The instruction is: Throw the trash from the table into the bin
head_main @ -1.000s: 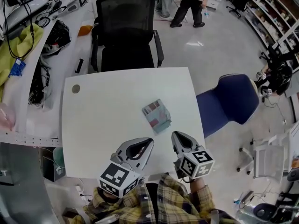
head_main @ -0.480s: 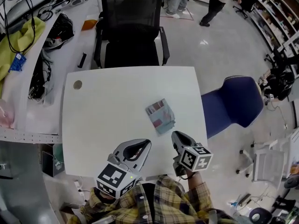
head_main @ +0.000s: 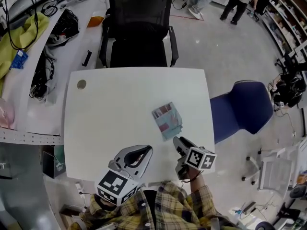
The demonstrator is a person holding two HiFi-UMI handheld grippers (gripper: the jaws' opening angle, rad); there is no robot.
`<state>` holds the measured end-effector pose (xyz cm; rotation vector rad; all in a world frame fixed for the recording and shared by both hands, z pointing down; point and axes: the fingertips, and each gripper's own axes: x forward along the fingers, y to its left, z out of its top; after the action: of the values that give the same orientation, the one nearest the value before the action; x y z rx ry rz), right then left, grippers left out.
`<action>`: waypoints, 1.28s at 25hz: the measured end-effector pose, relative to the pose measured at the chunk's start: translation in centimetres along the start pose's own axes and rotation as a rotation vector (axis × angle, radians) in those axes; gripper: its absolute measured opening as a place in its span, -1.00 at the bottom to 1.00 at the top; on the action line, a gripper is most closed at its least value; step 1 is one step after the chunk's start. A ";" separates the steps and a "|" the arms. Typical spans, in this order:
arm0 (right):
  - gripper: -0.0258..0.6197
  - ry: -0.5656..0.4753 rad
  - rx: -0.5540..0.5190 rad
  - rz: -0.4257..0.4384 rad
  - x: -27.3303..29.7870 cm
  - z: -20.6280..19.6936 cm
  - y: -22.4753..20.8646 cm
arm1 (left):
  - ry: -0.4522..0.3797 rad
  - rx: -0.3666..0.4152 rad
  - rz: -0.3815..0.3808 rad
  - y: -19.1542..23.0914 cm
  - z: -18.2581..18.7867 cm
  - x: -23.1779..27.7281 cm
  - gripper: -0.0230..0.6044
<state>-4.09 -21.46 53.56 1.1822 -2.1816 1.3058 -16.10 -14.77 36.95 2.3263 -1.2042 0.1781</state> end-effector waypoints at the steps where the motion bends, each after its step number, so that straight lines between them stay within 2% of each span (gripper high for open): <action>1: -0.52 0.005 0.019 0.005 0.3 -0.2 -0.2 | 0.000 -0.003 0.005 0.1 -0.1 -0.1 -0.90; 7: -0.40 0.032 0.090 0.020 2.1 -0.7 -0.5 | -0.003 -0.017 0.018 0.7 -0.6 -0.5 -0.90; 23: -0.41 0.057 0.143 0.005 5.3 -0.4 -0.9 | -0.015 -0.050 0.059 1.6 -1.2 -1.7 -0.90; 26: -0.69 0.065 0.124 -0.021 5.3 -0.3 -1.2 | -0.018 -0.055 0.071 1.6 -1.2 -2.0 -0.90; 32: -0.89 0.049 0.114 -0.026 5.2 0.1 -0.8 | -0.030 -0.056 0.081 2.3 -1.1 -2.6 -0.90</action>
<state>-6.55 -24.22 57.35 1.2022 -2.0749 1.4500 -19.30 -13.45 37.87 2.2414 -1.3019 0.1368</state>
